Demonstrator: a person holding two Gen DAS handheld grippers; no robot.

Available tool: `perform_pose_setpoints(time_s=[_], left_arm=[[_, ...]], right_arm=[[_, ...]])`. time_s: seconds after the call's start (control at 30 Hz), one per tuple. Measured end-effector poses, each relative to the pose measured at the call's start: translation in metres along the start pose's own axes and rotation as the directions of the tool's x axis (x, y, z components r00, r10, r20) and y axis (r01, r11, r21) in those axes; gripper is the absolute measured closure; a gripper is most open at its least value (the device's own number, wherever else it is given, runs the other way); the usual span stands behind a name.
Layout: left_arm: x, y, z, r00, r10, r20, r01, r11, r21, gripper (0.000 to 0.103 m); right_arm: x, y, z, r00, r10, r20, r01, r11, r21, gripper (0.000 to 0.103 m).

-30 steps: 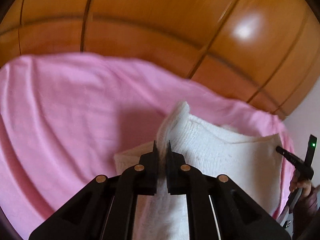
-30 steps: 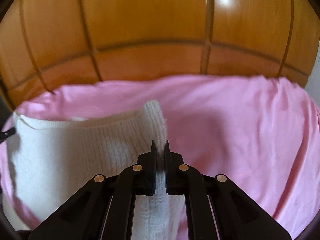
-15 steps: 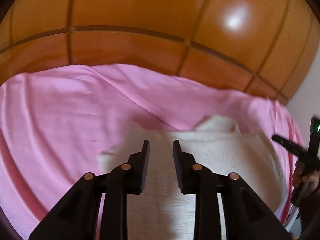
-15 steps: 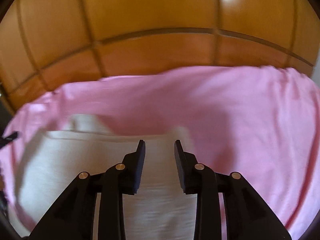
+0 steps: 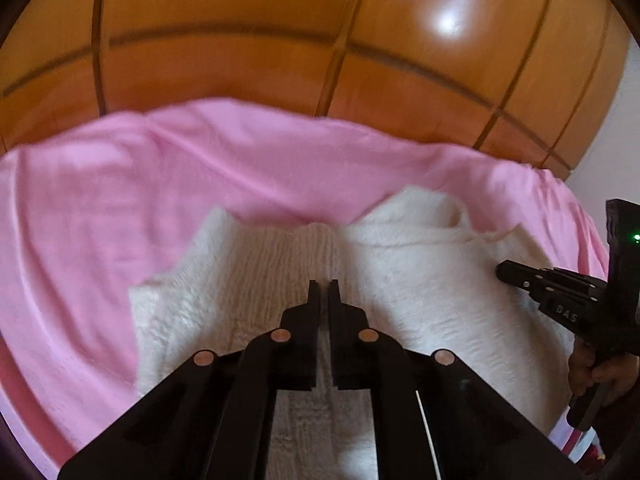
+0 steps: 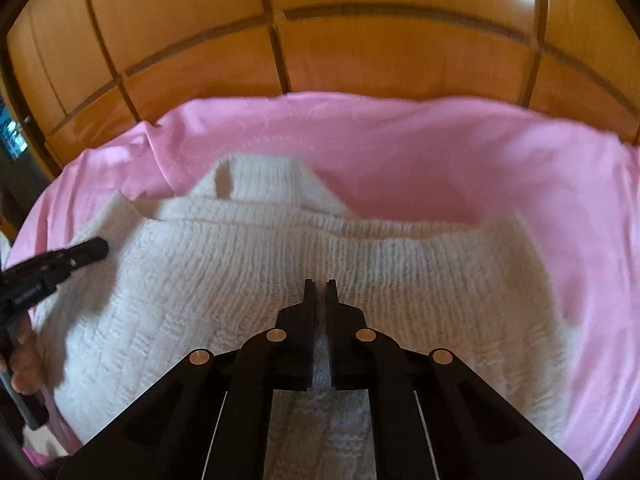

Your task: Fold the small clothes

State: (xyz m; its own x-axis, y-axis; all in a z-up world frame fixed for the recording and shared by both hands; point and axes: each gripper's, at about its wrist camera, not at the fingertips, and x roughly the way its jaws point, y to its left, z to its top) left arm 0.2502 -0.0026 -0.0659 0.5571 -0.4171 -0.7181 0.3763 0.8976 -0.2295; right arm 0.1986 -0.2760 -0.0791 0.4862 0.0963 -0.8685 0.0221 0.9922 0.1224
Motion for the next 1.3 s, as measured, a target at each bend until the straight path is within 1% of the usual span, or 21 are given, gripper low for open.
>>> perform_pose_setpoints(time_s=[0.1,0.17,0.23,0.3,0.37,0.43,0.47,0.5,0.57,0.7,0.73,0.8,0.83,0.87,0.9,0.93,0.97,1.03,1.13,1.2,1.3], left_arm=[[-0.017,-0.004,0.007,0.998,0.001,0.065,-0.001,1.000,0.004,0.100],[-0.024,-0.005,0.014,0.995,0.027,0.100,-0.028,1.000,0.010,0.100],[-0.018,-0.009,0.019,0.993,0.043,0.106,-0.045,0.999,0.012,0.100],[-0.001,-0.010,0.023,0.994,0.077,0.080,-0.078,0.997,0.008,0.100],[0.028,-0.006,0.022,0.994,0.110,0.015,-0.110,0.994,-0.007,0.099],[0.060,0.006,0.013,0.980,0.189,-0.066,-0.191,0.981,-0.023,0.100],[0.070,0.010,0.007,0.977,0.195,-0.082,-0.198,0.980,-0.021,0.100],[0.072,0.015,0.004,0.981,0.182,-0.063,-0.185,0.982,-0.036,0.100],[0.069,0.021,0.006,0.985,0.156,-0.067,-0.161,0.984,-0.071,0.099],[0.058,0.024,0.007,0.985,0.156,-0.072,-0.162,0.983,-0.091,0.099],[0.053,0.022,0.006,0.984,0.165,-0.066,-0.171,0.981,-0.090,0.095],[0.033,0.022,0.002,0.982,0.183,-0.038,-0.186,0.978,-0.099,0.080],[0.023,0.022,-0.002,0.983,0.184,-0.019,-0.185,0.977,-0.104,0.069],[0.011,0.024,-0.007,0.979,0.203,0.001,-0.202,0.973,-0.109,0.067],[0.001,0.026,-0.012,0.976,0.217,0.011,-0.214,0.970,-0.116,0.068],[-0.010,0.032,-0.018,0.975,0.221,0.017,-0.217,0.967,-0.136,0.068],[-0.018,0.039,-0.024,0.977,0.214,0.020,-0.209,0.965,-0.162,0.068],[-0.035,0.052,-0.040,0.978,0.210,0.020,-0.202,0.958,-0.203,0.068],[-0.054,0.063,-0.067,0.978,0.211,0.006,-0.203,0.947,-0.248,0.068],[-0.061,0.068,-0.084,0.978,0.209,0.003,-0.201,0.945,-0.257,0.068],[-0.058,0.075,-0.108,0.969,0.239,-0.055,-0.245,0.934,-0.260,0.062]], right_arm=[[-0.012,0.003,0.006,0.999,-0.010,0.042,0.011,1.000,-0.019,0.100],[-0.028,0.005,0.011,0.996,-0.005,0.094,0.007,1.000,-0.018,0.100],[-0.038,0.003,0.018,0.992,-0.005,0.129,0.007,1.000,-0.016,0.100],[-0.036,0.002,0.025,0.989,-0.021,0.144,0.024,1.000,-0.018,0.100],[-0.018,-0.003,0.029,0.992,-0.050,0.116,0.050,0.999,-0.001,0.100],[0.007,-0.004,0.027,0.994,-0.085,0.072,0.085,0.996,0.002,0.100],[0.025,-0.007,0.022,0.995,-0.099,0.025,0.099,0.995,0.015,0.100],[0.041,-0.012,0.015,0.995,-0.100,-0.019,0.101,0.994,0.033,0.100],[0.048,-0.020,0.007,0.998,-0.065,0.010,0.064,0.995,0.083,0.100],[0.048,-0.023,0.007,0.998,-0.058,0.012,0.057,0.995,0.085,0.100],[0.047,-0.023,0.006,0.998,-0.056,0.013,0.054,0.995,0.086,0.100],[0.046,-0.027,0.007,0.999,-0.045,0.009,0.044,0.994,0.096,0.100],[0.044,-0.027,0.009,0.999,-0.041,0.004,0.041,0.995,0.094,0.096],[0.040,-0.026,0.010,0.999,-0.039,0.003,0.039,0.995,0.088,0.094],[0.035,-0.025,0.011,0.999,-0.039,0.005,0.038,0.996,0.083,0.079],[0.029,-0.022,0.012,0.999,-0.042,0.012,0.041,0.996,0.080,0.047],[0.019,-0.020,0.012,0.999,-0.042,0.033,0.039,0.996,0.083,0.036],[-0.002,-0.011,0.010,0.996,-0.027,0.086,0.020,0.997,0.079,0.034],[-0.024,0.011,0.003,0.994,0.019,0.109,-0.022,0.999,0.025,0.034],[-0.037,0.033,-0.007,0.991,0.075,0.112,-0.073,0.997,-0.020,0.034],[-0.048,0.067,-0.029,0.985,0.142,0.097,-0.133,0.987,-0.094,0.034]])
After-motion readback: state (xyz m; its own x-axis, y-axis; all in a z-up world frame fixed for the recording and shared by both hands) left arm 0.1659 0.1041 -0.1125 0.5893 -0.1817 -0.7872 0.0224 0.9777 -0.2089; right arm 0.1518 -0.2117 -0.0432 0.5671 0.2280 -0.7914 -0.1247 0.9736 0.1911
